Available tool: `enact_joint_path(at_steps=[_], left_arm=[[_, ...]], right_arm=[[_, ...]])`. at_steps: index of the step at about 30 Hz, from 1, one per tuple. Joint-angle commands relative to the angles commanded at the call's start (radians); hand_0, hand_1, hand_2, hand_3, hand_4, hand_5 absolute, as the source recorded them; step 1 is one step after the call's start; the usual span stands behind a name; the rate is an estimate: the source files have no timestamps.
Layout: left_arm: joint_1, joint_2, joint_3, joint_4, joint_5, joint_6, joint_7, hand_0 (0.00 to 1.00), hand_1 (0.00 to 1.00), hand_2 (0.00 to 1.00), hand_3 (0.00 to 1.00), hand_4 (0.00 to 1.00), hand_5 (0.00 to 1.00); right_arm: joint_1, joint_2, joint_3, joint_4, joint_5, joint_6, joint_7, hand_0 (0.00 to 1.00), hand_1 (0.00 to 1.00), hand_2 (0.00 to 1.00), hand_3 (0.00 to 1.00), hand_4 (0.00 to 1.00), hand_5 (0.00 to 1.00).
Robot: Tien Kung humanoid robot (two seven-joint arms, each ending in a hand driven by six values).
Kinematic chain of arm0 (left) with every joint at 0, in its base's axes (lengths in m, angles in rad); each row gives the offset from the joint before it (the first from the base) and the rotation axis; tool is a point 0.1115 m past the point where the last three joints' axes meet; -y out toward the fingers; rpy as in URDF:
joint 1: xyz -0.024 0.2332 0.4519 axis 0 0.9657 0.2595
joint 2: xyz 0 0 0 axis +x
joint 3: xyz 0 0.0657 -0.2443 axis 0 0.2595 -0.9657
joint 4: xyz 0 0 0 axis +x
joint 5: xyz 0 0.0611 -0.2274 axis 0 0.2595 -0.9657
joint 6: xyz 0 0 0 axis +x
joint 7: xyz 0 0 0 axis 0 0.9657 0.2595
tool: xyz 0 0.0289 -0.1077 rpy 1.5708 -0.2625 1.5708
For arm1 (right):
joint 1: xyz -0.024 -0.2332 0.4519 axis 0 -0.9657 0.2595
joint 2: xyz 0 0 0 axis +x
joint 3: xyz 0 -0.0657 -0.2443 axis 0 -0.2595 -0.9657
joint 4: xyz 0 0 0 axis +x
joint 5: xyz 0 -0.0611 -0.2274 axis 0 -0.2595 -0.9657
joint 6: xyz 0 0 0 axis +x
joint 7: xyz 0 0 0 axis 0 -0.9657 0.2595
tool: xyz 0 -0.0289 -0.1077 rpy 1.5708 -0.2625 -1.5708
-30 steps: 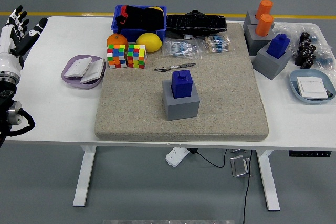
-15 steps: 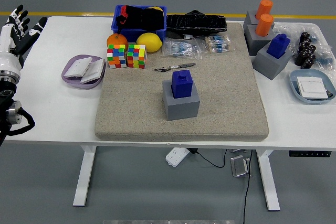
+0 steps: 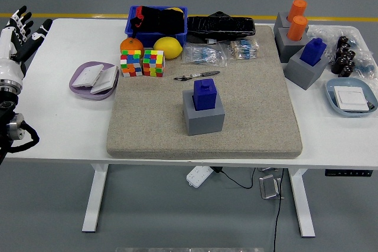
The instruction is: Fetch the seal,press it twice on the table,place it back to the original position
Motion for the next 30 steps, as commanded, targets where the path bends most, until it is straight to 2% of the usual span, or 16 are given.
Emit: enact_joint_path(at_steps=[10,30], left_arm=[[-0.004,0.001,-0.023,-0.001,0.005,0.000,0.002,0.946,0.928,0.930,0.954,0.936,0.472],[-0.017,0.008,-0.016,-0.008,0.004,0.000,0.004,0.943,0.923,0.924,0.948,0.931,0.468]], right_arm=[[0.004,0.003,0.001,0.000,0.002,0.000,-0.001,0.787,0.721,0.725,0.662,0.809,0.488],[0.005,0.000,0.002,0.000,0.005,0.000,0.000,0.787,0.720,0.725,0.661,0.807,0.486]])
